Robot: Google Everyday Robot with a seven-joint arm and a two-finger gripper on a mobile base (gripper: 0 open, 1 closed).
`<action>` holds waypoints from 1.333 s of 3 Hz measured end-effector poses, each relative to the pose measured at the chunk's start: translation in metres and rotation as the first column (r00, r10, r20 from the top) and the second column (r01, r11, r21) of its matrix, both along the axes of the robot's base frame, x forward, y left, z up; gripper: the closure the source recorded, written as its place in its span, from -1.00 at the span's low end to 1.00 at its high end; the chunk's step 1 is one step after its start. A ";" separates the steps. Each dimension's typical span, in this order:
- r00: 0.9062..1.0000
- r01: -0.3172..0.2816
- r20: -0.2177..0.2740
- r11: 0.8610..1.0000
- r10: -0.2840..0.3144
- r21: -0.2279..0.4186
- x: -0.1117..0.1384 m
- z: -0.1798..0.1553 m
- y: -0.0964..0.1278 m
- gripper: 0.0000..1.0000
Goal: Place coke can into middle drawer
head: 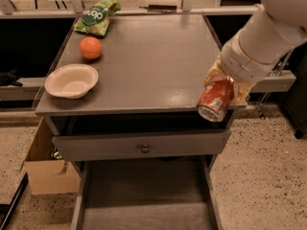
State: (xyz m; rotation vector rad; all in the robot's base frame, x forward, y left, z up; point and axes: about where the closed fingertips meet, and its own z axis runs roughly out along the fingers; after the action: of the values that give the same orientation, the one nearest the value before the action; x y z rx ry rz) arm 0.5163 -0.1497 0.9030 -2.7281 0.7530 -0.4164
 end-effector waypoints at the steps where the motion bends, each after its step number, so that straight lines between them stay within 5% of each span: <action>1: 0.999 0.039 -0.009 0.999 -0.039 0.005 -0.032 -0.016 -0.010 1.00; 3: 0.995 -0.019 -0.097 0.997 0.012 -0.070 -0.092 -0.045 -0.010 1.00; 4: 0.994 -0.026 -0.104 0.997 0.019 -0.074 -0.090 -0.048 -0.007 1.00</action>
Offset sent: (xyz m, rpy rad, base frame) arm -0.0991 -0.0138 -0.0459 -0.0629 0.0817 -0.0105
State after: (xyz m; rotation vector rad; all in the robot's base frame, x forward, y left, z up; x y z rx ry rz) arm 0.4261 -0.1566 0.8554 -2.8449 0.7461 -0.3065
